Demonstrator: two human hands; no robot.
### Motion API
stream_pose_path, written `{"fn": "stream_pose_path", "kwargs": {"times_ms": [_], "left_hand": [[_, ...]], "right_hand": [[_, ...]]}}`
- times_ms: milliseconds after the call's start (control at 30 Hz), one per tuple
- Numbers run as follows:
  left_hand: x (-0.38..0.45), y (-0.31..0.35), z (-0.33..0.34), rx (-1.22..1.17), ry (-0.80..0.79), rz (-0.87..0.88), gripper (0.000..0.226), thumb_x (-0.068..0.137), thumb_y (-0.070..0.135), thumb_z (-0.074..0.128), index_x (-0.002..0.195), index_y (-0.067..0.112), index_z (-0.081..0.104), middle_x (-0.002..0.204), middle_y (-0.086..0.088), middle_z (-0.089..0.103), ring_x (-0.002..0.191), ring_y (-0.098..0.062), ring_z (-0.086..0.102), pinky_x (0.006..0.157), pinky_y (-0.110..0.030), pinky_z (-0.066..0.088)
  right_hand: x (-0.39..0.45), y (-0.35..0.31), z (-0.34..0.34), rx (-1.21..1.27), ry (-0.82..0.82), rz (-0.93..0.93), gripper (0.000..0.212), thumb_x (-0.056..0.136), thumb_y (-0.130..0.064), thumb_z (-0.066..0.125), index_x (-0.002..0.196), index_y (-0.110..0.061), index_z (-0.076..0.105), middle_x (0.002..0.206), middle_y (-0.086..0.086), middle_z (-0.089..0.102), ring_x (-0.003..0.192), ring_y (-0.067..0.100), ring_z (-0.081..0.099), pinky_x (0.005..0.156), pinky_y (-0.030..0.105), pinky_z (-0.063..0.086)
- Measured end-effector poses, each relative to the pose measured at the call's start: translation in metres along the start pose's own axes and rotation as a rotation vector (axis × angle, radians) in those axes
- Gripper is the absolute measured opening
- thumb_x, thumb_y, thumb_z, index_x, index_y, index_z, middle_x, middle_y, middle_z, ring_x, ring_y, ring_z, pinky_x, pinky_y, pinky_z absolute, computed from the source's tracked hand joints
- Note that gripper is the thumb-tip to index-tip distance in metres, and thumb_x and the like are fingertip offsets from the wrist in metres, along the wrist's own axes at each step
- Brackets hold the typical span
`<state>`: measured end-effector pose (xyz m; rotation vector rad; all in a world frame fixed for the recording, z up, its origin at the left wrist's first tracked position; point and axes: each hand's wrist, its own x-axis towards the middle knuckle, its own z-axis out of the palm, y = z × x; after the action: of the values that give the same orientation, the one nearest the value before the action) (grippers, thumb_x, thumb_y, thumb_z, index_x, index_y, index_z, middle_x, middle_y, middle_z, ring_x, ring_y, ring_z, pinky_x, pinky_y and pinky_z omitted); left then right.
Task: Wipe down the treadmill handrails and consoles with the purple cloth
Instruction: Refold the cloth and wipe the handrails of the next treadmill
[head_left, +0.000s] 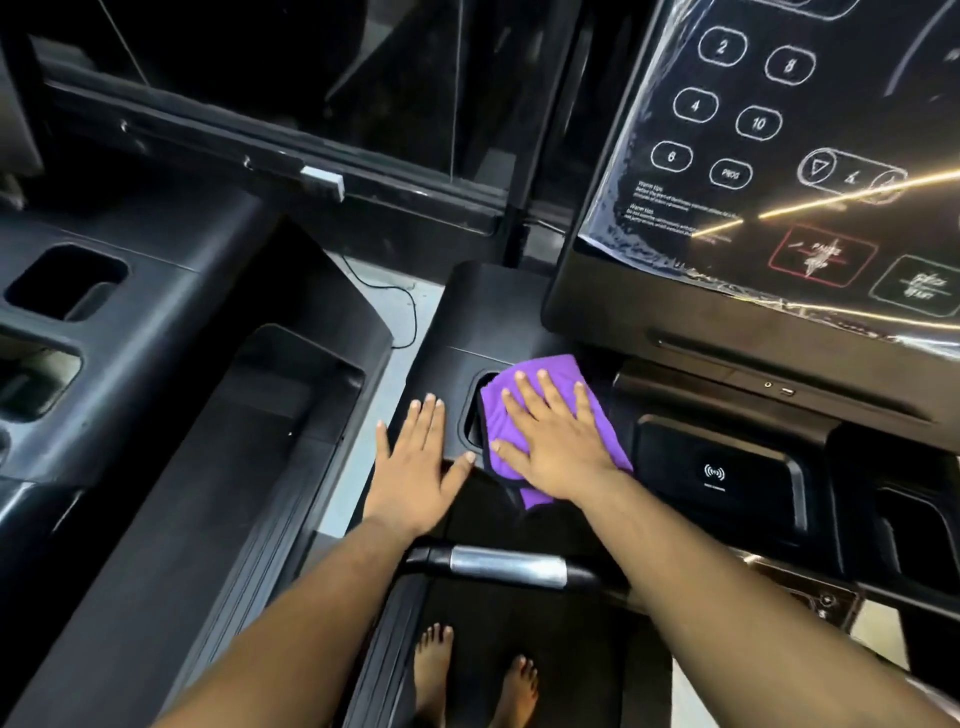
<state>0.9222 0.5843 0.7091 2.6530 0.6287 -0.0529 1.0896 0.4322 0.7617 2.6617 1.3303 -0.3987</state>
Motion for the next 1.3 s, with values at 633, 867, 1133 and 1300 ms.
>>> {"fn": "stream_pose_path", "kwargs": {"times_ms": [633, 867, 1133, 1300], "left_hand": [[0.002, -0.012, -0.001, -0.372, 0.136, 0.014, 0.079, 0.098, 0.056, 0.026, 0.159, 0.026, -0.015, 0.17, 0.007, -0.015, 0.156, -0.002, -0.015, 0.127, -0.041, -0.012], [-0.002, -0.012, -0.001, -0.544, 0.215, -0.032, 0.078, 0.1, 0.058, 0.027, 0.159, 0.026, -0.014, 0.171, 0.005, -0.014, 0.158, -0.007, -0.011, 0.126, -0.033, -0.013], [-0.002, -0.015, -0.006, -0.637, 0.254, -0.079, 0.074, 0.101, 0.054, 0.024, 0.162, 0.022, -0.006, 0.172, 0.006, -0.008, 0.157, -0.004, -0.009, 0.126, -0.031, -0.012], [0.002, -0.014, -0.002, -0.496, 0.138, -0.077, 0.079, 0.098, 0.066, 0.015, 0.162, 0.026, -0.009, 0.17, 0.008, -0.012, 0.154, 0.003, -0.017, 0.126, -0.033, -0.015]], "right_hand": [[0.074, -0.005, -0.029, 0.006, 0.015, -0.118, 0.071, 0.101, -0.069, 0.024, 0.162, -0.04, 0.004, 0.172, -0.01, -0.005, 0.158, 0.013, -0.006, 0.125, 0.057, 0.001], [0.067, -0.074, -0.02, 0.116, -0.07, -0.258, 0.061, 0.106, -0.057, 0.028, 0.162, -0.039, 0.016, 0.172, -0.012, 0.002, 0.158, 0.013, -0.008, 0.125, 0.052, -0.013], [0.011, -0.034, -0.016, 0.04, -0.089, -0.537, 0.061, 0.102, -0.066, 0.031, 0.159, -0.046, 0.023, 0.169, -0.018, 0.014, 0.157, 0.012, 0.01, 0.119, 0.05, 0.018], [0.031, -0.065, -0.009, 0.071, 0.005, -0.109, 0.071, 0.102, -0.065, 0.023, 0.163, -0.035, 0.005, 0.172, -0.006, -0.003, 0.158, 0.015, -0.006, 0.127, 0.051, -0.001]]}}
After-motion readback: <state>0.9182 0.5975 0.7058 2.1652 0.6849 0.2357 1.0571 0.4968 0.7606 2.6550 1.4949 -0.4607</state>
